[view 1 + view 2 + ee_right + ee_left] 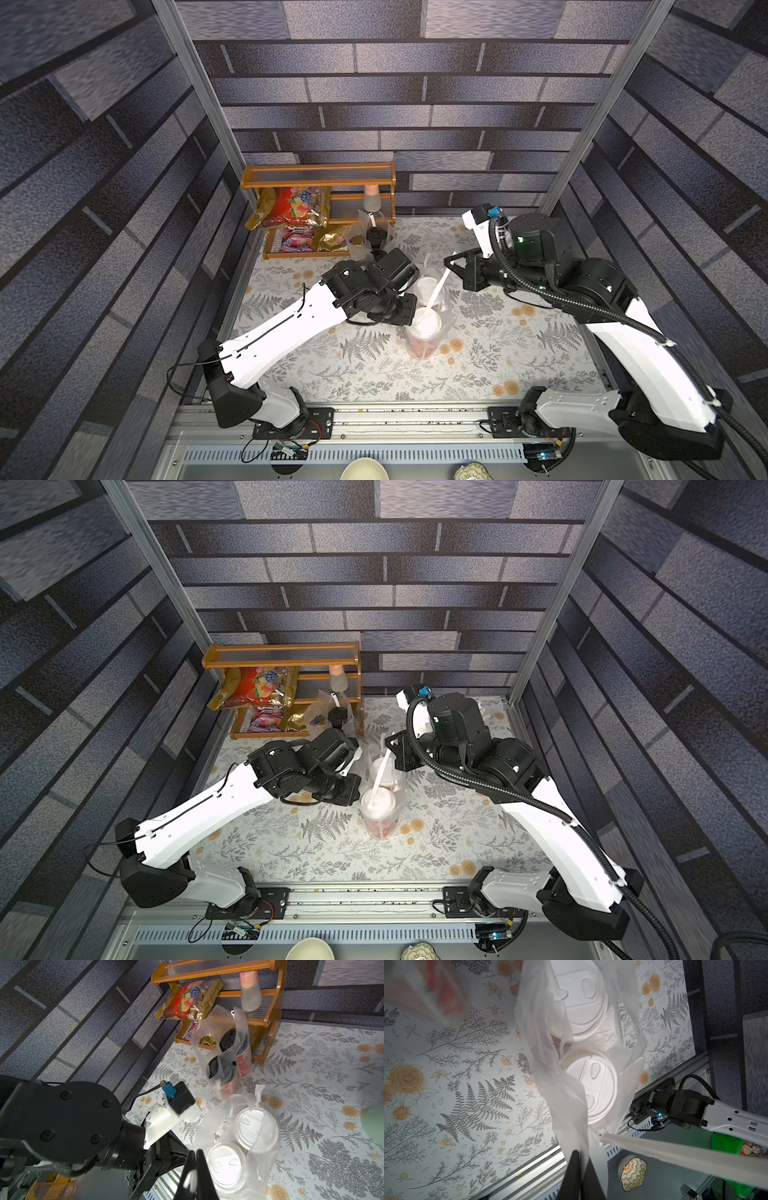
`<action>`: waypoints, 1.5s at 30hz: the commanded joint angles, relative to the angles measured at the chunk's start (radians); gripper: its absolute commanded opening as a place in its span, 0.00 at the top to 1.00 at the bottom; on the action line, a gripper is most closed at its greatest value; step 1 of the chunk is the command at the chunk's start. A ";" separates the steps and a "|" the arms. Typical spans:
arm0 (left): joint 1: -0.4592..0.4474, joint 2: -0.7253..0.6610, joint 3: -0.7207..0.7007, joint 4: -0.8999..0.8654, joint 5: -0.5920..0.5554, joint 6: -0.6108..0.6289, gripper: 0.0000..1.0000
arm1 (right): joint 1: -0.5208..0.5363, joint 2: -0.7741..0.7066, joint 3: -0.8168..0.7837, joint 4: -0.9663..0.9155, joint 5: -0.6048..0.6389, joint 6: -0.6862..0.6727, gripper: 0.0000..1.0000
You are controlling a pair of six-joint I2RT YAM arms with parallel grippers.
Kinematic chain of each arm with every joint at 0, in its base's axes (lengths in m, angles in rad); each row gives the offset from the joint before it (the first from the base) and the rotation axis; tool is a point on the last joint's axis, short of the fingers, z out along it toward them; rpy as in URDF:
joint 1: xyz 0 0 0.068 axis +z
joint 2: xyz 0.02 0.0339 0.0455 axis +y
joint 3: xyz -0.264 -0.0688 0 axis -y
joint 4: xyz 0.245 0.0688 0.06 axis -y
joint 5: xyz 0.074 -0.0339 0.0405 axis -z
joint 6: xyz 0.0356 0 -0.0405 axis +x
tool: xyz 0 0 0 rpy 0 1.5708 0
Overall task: Pack milk tea into plastic carrier bags
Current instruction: Pick up the straw from the container, then place the straw in the plastic carrier bag, then reset both arms
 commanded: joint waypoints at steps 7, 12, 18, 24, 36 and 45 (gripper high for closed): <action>0.024 -0.049 -0.034 0.044 0.038 -0.027 1.00 | 0.110 -0.008 -0.121 0.039 0.074 0.000 1.00; 0.029 -0.047 -0.035 0.059 0.052 -0.032 1.00 | 0.155 -0.044 -0.260 0.137 0.105 -0.033 1.00; 0.033 -0.047 -0.038 0.070 0.057 -0.038 1.00 | 0.205 -0.091 -0.482 0.324 0.112 -0.068 1.00; 0.033 -0.050 -0.037 0.068 0.054 -0.043 1.00 | 0.227 -0.131 -0.704 0.478 0.075 -0.079 1.00; 0.036 -0.061 -0.040 0.068 0.047 -0.046 1.00 | 0.228 -0.221 -0.841 0.539 0.050 -0.104 0.62; 0.111 -0.152 -0.057 0.092 0.011 -0.011 0.45 | 0.214 -0.258 -0.680 0.363 0.237 -0.183 0.39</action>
